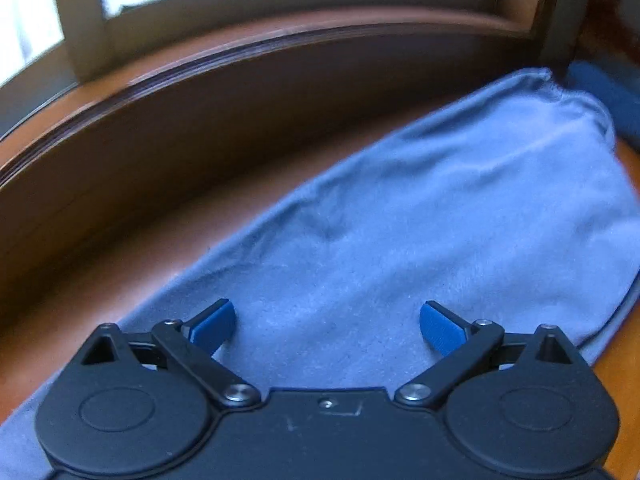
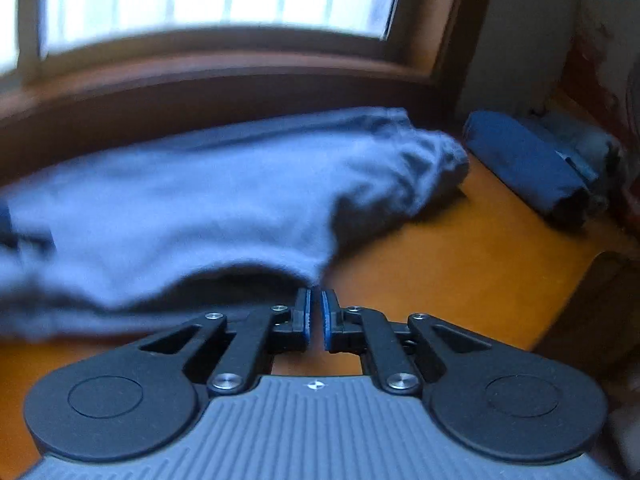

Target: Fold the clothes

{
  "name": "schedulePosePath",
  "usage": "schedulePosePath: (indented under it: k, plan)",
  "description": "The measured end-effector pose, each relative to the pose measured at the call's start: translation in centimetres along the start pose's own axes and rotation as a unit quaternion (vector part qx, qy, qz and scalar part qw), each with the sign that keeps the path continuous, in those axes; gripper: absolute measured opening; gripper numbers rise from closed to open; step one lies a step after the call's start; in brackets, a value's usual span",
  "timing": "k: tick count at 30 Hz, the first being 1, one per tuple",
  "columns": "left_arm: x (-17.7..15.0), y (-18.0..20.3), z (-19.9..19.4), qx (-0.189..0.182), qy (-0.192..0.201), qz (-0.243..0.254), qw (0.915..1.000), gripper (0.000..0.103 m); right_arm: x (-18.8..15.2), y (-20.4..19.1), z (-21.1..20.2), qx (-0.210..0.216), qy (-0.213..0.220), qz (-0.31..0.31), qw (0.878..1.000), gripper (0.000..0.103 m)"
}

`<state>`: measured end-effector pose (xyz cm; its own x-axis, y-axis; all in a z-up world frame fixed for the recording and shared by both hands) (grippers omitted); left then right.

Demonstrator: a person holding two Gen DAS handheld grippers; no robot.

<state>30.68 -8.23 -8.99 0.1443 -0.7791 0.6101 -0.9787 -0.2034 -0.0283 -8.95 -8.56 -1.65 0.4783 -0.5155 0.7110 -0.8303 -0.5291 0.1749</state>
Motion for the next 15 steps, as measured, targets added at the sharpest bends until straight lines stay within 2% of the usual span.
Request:
schedulePosePath:
  k: [4,6,8,10,13,15]
  plan:
    - [-0.4,-0.1,-0.4,0.001,-0.005,0.006,1.0000,0.100,-1.7,2.5,0.5,-0.029,-0.034,-0.013,0.999,0.007]
    - [-0.5,-0.3,-0.9,0.000,-0.018,0.004,0.9998,0.099,-1.1,2.8,-0.6,0.002,-0.003,-0.024,1.000,0.012]
    - [-1.1,-0.4,-2.0,-0.011,-0.023,0.011,0.9996,0.099,-0.4,1.3,-1.6,0.049,0.032,-0.092,0.994,0.031]
    - [-1.7,-0.1,-3.7,-0.014,-0.011,0.041,0.9990,0.098,-0.4,-1.0,-2.2,0.069,0.070,-0.212,0.972,0.041]
    - [-3.2,1.4,-6.3,0.003,0.016,0.118,0.9929,0.098,-1.2,-3.7,-1.3,0.071,0.086,-0.385,0.916,0.041]
    - [-4.1,3.0,-7.3,-0.006,0.026,0.154,0.9877,0.098,-1.3,-4.7,-0.4,0.094,0.086,-0.443,0.887,0.039]
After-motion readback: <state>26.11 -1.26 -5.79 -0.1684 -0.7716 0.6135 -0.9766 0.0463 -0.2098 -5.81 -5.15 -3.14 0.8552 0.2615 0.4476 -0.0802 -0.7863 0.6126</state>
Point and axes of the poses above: each gripper's, at about its wrist camera, not at the fingertips, and z roughly the way its jaws point, y to its right, x to its top, the point moved 5 cm from there along z, roughly the way its jaws point, and after that the axes turned 1 degree about x, right-handed, at the moved point
